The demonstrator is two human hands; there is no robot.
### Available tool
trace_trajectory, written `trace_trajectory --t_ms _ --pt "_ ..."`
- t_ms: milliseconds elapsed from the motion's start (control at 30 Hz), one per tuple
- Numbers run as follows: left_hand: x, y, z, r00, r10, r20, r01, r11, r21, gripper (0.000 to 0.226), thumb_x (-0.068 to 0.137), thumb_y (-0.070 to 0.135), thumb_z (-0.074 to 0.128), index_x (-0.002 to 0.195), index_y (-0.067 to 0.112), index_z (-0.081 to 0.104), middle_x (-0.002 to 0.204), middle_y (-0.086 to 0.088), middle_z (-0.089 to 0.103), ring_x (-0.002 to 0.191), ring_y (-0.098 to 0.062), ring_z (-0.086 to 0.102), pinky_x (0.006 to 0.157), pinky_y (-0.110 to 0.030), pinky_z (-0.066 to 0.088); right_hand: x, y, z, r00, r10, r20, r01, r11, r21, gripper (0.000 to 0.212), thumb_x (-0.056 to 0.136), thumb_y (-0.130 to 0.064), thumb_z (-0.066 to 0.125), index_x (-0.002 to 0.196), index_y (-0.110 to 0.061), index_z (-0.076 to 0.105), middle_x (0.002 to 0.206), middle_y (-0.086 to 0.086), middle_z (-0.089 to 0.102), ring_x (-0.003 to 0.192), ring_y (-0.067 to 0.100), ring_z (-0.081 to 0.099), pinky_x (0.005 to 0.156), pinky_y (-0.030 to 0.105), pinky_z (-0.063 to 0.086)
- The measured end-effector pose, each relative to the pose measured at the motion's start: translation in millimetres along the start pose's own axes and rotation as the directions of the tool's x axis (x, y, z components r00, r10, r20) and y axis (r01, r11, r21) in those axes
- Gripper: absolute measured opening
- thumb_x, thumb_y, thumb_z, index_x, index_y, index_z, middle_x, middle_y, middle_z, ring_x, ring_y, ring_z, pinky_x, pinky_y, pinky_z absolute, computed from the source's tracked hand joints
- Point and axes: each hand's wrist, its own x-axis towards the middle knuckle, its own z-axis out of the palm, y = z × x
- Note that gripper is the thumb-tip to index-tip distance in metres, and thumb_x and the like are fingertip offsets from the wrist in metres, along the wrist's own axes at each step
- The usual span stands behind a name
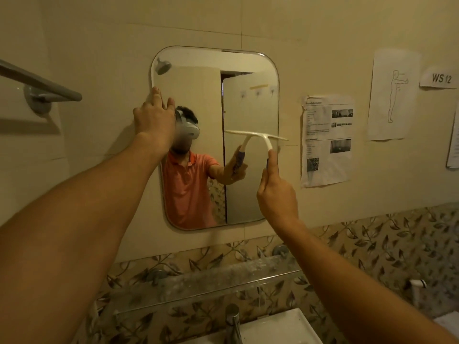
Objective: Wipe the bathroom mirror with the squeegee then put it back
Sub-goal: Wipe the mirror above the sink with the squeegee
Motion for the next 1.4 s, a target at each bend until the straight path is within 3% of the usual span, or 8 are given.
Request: trace_trajectory --t_ms 267,433,600,733,800,1033,1267,1400 --pt "0.0 -0.7 1.9 1.000 0.000 0.007 0.000 1.000 -0.008 0.095 0.087 0.033 0.075 0.160 0.021 0.016 0.165 -0.019 0.004 0.140 -0.039 0.034 0.101 -0.046 0.044 -74.4 20.4 32.9 0.996 0.056 0.071 -0.055 0.998 -0.010 0.068 0.109 -0.034 0.032 0.156 -0.045 -0.015 0.070 0.004 0.059 0.054 0.018 0.057 0.049 0.041 0.056" --pt "0.7 -0.8 0.9 1.000 0.007 0.019 -0.007 1.000 -0.003 0.095 0.087 0.033 0.075 0.160 0.021 0.015 0.165 -0.020 0.004 0.139 -0.040 0.035 0.100 -0.046 0.045 -115.2 38.9 42.1 0.985 0.121 0.125 -0.119 0.993 -0.022 0.067 0.108 -0.035 0.031 0.155 -0.046 -0.016 0.065 0.001 0.055 0.050 0.014 0.051 0.043 0.030 0.042" --pt "-0.7 -0.2 1.1 1.000 0.002 0.017 -0.002 1.000 -0.024 0.094 0.087 0.033 0.075 0.160 0.021 0.017 0.165 -0.020 0.003 0.139 -0.040 0.034 0.101 -0.048 0.044 -133.3 56.7 36.1 0.959 0.175 0.223 -0.176 0.984 -0.012 0.063 0.109 -0.037 0.029 0.153 -0.050 -0.015 0.068 0.000 0.059 0.055 0.014 0.056 0.052 0.040 0.056" --pt "-1.6 0.3 1.1 1.000 -0.006 0.024 0.008 0.998 -0.061 0.092 0.088 0.028 0.074 0.160 0.020 0.017 0.165 -0.019 0.003 0.141 -0.040 0.031 0.104 -0.049 0.042 -103.0 41.5 12.1 0.969 0.201 0.140 -0.219 0.968 0.122 0.056 0.108 -0.041 0.027 0.156 -0.049 -0.002 0.069 0.003 0.058 0.055 0.017 0.057 0.051 0.044 0.056" --pt "-1.2 0.0 1.2 1.000 -0.008 0.020 0.010 0.998 -0.058 0.091 0.088 0.028 0.074 0.160 0.020 0.017 0.165 -0.019 0.004 0.140 -0.040 0.032 0.103 -0.049 0.043 -68.6 29.1 -1.4 0.979 0.193 0.072 -0.203 0.963 0.177 0.055 0.109 -0.041 0.026 0.157 -0.047 0.001 0.074 0.004 0.060 0.062 0.020 0.060 0.058 0.046 0.059" --pt "1.0 -0.6 3.2 1.000 0.000 0.017 0.000 1.000 -0.020 0.091 0.089 0.029 0.073 0.160 0.021 0.017 0.165 -0.019 0.003 0.137 -0.040 0.037 0.100 -0.048 0.045 27.2 5.0 -28.1 0.982 0.188 -0.020 -0.182 0.969 0.164 0.055 0.110 -0.037 0.027 0.159 -0.040 0.004 0.079 0.011 0.060 0.064 0.022 0.057 0.066 0.048 0.059" --pt "0.7 -0.8 3.5 1.000 -0.002 0.018 0.002 1.000 -0.024 0.093 0.088 0.028 0.074 0.160 0.020 0.016 0.165 -0.020 0.003 0.137 -0.041 0.035 0.102 -0.050 0.042 3.8 13.6 -7.7 0.962 0.274 -0.023 -0.266 0.950 0.164 0.056 0.110 -0.037 0.026 0.160 -0.039 0.001 0.077 0.007 0.056 0.065 0.020 0.057 0.057 0.034 0.051" --pt "2.0 -1.8 6.3 1.000 -0.002 0.010 0.002 0.999 -0.040 0.091 0.089 0.031 0.073 0.160 0.020 0.017 0.165 -0.019 0.003 0.137 -0.041 0.035 0.102 -0.050 0.042 -28.1 21.8 9.7 0.934 0.358 0.020 -0.355 0.917 0.183 0.057 0.109 -0.040 0.024 0.159 -0.042 -0.003 0.077 0.008 0.061 0.067 0.024 0.062 0.062 0.040 0.057"
